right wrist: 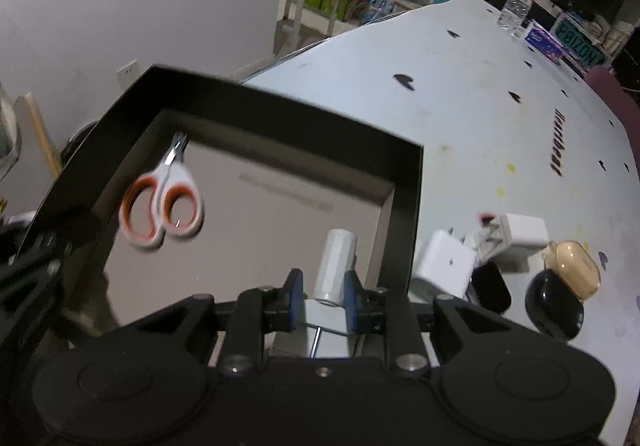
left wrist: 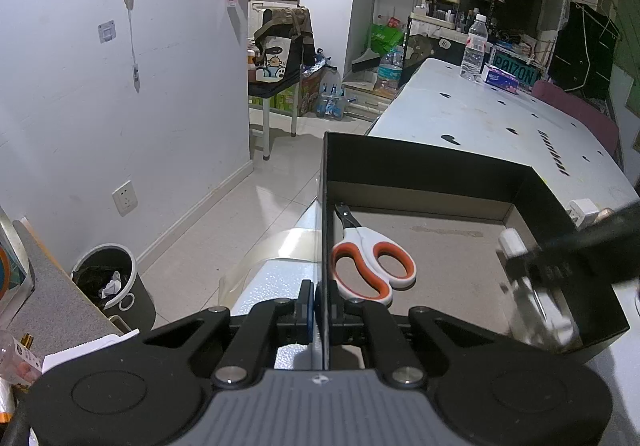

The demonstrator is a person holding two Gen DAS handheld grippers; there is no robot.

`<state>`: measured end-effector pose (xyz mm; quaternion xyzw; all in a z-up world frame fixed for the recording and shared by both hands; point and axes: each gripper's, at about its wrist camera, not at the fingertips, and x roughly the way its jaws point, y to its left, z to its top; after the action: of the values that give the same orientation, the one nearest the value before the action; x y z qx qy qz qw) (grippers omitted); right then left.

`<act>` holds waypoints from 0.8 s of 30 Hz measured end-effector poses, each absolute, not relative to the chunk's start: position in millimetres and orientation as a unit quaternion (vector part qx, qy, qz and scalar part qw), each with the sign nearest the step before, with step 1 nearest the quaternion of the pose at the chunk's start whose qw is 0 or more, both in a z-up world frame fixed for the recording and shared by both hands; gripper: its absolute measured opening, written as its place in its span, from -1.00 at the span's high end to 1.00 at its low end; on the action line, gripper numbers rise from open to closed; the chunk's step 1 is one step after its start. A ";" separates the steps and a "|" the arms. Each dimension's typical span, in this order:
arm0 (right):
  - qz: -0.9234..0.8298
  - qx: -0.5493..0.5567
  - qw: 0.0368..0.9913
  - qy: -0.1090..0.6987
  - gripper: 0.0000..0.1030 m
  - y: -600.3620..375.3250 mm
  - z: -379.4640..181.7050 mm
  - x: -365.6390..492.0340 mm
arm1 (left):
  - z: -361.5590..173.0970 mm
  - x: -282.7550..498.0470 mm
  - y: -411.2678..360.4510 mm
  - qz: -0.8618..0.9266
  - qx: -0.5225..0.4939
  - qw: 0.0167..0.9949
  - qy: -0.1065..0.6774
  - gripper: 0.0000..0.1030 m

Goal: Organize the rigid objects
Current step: 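Carry the white strap tool into the black box and release it, then move the right gripper to the black earbud case and grasp it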

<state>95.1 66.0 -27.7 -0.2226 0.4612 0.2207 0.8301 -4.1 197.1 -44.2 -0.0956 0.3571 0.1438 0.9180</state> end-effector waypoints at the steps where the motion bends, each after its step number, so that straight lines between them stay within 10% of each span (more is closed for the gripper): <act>1: 0.223 -0.225 0.829 0.462 0.57 65.0 -27.3 92.3 | -44.4 -4.1 197.2 0.144 -0.096 0.918 0.357 0.89; 11: 0.261 -0.150 0.837 0.456 0.45 43.5 3.4 78.7 | -46.5 -4.1 198.5 0.142 -0.096 0.917 0.361 0.90; 24: 0.265 -0.064 0.885 0.378 -0.81 -24.4 43.1 68.6 | -45.6 -1.4 198.3 0.143 -0.095 0.916 0.362 0.90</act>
<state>68.6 -24.4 43.1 -0.0639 0.3780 0.2648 0.8848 -1.4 198.3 -45.6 -0.0947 0.3625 0.1433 0.9160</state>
